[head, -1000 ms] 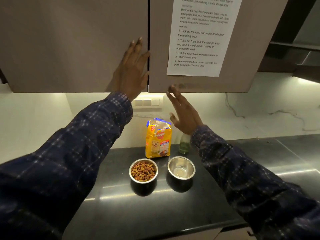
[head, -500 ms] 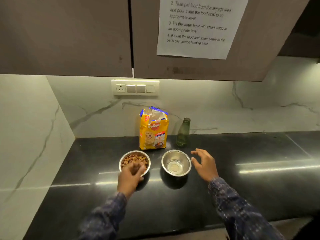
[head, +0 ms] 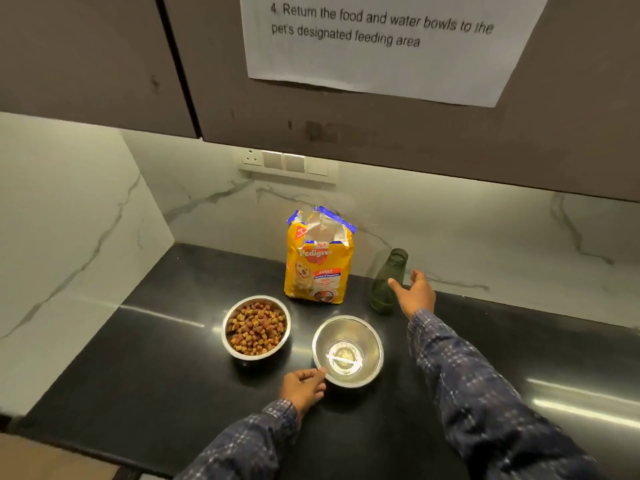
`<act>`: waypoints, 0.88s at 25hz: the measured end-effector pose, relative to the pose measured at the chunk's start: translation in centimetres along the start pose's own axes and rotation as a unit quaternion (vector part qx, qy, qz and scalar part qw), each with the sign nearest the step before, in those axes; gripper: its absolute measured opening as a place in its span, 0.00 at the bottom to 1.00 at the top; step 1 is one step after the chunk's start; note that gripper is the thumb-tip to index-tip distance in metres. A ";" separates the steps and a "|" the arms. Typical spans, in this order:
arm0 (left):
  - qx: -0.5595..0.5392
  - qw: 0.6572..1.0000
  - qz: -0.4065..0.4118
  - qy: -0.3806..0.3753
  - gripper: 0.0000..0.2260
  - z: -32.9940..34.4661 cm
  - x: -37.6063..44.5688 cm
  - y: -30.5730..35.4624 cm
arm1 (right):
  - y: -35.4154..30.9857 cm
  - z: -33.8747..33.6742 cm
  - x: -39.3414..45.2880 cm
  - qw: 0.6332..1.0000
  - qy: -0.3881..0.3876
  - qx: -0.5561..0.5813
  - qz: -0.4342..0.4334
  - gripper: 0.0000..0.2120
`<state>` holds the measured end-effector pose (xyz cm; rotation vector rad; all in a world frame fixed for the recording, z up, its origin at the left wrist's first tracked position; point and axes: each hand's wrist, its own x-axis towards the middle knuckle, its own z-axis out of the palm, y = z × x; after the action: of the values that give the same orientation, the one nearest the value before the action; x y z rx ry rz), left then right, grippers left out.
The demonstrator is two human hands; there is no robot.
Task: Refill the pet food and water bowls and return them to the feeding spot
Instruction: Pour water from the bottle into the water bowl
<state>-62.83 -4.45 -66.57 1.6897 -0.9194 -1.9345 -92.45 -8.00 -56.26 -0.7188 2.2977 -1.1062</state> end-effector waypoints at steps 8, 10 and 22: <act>-0.105 0.990 -0.015 0.089 0.09 3.4 -0.7 -1.9 | 0.4 2.0 3.6 0.998 -0.009 0.043 -0.046 0.34; -0.130 0.985 -0.012 0.109 0.07 3.3 -0.6 -2.1 | 0.6 2.1 3.7 0.997 -0.015 0.036 -0.071 0.30; -0.228 0.962 -0.003 0.152 0.08 0.7 0.2 -1.5 | 2.5 1.9 -2.4 0.858 -0.133 -0.296 -0.398 0.34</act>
<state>-63.40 -3.42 -67.73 1.6371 -0.3223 -1.6602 -90.08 -6.16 -58.89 -2.0517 2.1055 -0.4798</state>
